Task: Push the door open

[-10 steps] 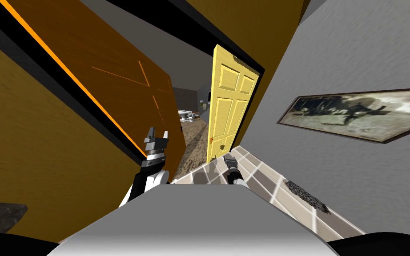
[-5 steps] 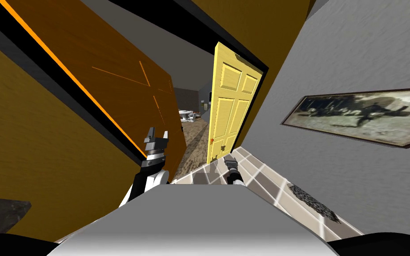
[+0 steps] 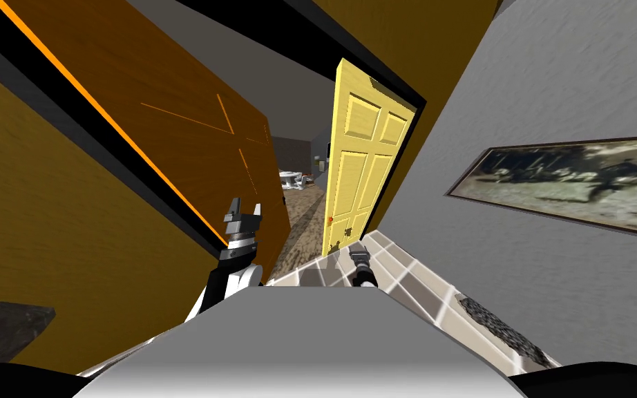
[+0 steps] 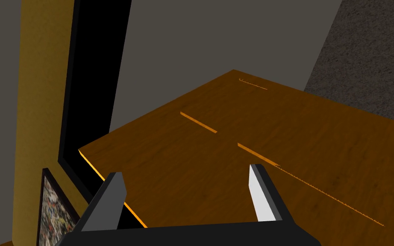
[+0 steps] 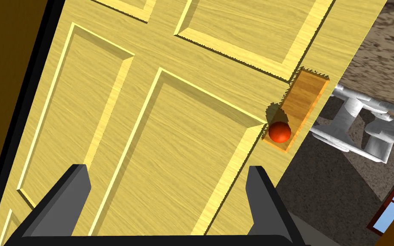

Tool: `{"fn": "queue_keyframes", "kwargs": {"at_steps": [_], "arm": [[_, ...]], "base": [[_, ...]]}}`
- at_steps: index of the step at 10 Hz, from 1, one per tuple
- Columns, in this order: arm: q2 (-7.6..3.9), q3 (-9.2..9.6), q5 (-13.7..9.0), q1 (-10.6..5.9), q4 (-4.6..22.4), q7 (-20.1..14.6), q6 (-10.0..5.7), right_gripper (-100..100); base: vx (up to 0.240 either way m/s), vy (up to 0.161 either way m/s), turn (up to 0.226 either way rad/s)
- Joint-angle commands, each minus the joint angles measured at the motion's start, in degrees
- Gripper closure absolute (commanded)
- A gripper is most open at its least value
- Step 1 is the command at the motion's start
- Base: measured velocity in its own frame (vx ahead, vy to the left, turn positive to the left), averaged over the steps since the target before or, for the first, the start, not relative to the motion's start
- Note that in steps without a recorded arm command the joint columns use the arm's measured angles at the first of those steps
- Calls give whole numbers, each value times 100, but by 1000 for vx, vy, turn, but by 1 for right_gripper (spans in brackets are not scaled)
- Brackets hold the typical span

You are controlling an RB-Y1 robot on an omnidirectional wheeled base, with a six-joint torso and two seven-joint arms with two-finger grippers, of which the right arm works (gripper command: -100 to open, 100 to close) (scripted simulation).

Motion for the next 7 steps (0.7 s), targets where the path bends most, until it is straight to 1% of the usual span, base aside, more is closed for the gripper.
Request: {"fn": "queue_keyframes", "kwargs": {"at_steps": [1,2,3,4,5,6,7], "arm": [[-11,15,283,-17,73,-7,74,-100],[-30,59,455,-36,206,-27,205,-100],[-30,59,623,-36,206,-27,205,-100],[-50,102,797,-55,339,-48,337,-100],[-50,102,974,-55,339,-48,337,-100],[-69,146,1149,-74,473,-68,469,-100],[-69,146,1323,-74,473,-68,469,-100]], "base": [[38,-27,37],[48,-24,54],[40,-24,42],[45,-26,70],[41,-24,37],[47,-25,79],[41,-24,36]]}}
